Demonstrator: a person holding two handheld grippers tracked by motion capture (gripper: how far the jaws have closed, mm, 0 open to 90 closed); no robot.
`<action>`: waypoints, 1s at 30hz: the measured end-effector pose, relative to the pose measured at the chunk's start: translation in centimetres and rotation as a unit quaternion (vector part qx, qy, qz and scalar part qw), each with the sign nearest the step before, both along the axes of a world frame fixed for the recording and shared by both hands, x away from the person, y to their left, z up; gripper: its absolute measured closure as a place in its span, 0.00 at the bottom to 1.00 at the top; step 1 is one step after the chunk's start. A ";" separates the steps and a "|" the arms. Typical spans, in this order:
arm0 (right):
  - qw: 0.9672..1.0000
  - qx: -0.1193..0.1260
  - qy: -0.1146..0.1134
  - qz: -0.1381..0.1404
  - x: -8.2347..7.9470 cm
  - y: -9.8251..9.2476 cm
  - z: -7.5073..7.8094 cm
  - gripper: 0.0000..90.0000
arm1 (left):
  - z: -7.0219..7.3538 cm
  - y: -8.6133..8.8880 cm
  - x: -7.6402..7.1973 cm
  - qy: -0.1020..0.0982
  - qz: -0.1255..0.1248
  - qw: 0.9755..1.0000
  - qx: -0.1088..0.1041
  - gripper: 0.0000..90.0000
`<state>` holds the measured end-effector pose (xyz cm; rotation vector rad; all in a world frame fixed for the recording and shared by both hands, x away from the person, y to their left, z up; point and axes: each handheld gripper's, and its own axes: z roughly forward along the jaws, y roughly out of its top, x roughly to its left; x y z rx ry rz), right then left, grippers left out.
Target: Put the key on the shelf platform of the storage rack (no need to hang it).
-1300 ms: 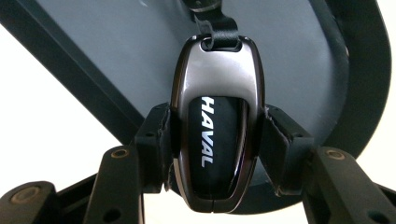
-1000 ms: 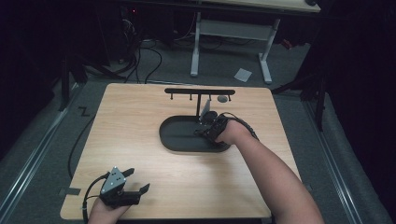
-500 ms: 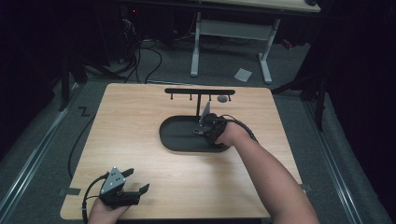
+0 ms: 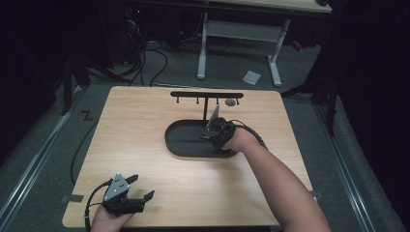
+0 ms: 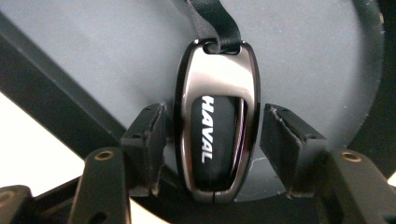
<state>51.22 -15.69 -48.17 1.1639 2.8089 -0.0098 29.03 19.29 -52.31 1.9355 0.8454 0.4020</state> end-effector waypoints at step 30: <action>0.981 0.079 -0.179 -0.001 -7.7 -4.0 2.9 0.43 | -0.2 -0.4 0.0 0.005 -0.001 1.000 0.012 0.19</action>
